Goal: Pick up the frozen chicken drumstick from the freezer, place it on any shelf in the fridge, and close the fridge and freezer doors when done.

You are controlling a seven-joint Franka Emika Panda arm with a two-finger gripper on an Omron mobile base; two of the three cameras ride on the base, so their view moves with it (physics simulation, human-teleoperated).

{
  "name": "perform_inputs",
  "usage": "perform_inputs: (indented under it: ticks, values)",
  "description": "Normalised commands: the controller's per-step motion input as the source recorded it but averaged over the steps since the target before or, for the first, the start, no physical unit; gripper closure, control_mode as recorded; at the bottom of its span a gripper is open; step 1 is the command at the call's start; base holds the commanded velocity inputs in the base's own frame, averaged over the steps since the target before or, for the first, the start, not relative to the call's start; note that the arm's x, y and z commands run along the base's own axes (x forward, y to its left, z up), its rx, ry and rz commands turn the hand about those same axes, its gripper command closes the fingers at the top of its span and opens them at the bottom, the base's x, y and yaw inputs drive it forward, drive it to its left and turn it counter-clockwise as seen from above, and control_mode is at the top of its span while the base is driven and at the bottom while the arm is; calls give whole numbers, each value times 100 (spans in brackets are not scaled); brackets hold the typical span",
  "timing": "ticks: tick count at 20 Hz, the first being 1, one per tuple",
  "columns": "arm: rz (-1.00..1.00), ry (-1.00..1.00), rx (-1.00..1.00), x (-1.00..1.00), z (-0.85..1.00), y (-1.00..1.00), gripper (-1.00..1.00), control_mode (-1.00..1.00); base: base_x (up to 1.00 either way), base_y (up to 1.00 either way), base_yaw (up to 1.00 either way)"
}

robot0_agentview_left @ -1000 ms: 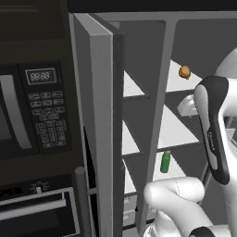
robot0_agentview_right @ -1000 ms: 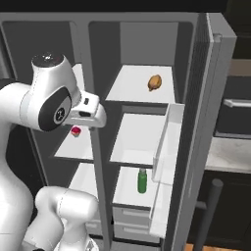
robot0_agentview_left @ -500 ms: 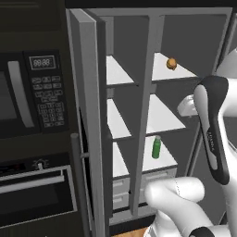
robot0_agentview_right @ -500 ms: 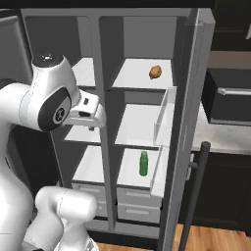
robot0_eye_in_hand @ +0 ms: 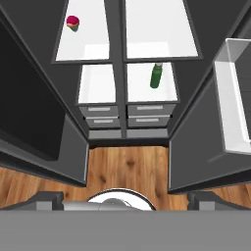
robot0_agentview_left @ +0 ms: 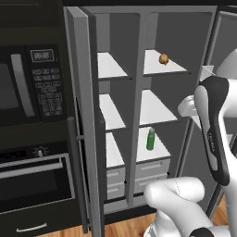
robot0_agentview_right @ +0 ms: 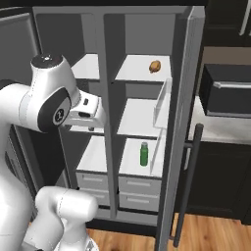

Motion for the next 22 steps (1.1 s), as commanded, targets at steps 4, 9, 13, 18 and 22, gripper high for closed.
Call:
perform_inputs:
  ticks: [4, 9, 13, 18, 22]
  values:
    - [0, 0, 0, 0, 0, 0, -100, 100, -22, -26, 0]
    - [0, 0, 0, 0, 0, 0, -100, 100, -8, -21, 0]
    - [0, 0, 0, 0, 0, 0, -100, 100, -1, -26, 1]
    - [0, 0, 0, 0, 0, 0, -100, 100, -9, -29, 2]
    - [0, 0, 0, 0, 0, 0, -100, 100, 0, -44, 2]
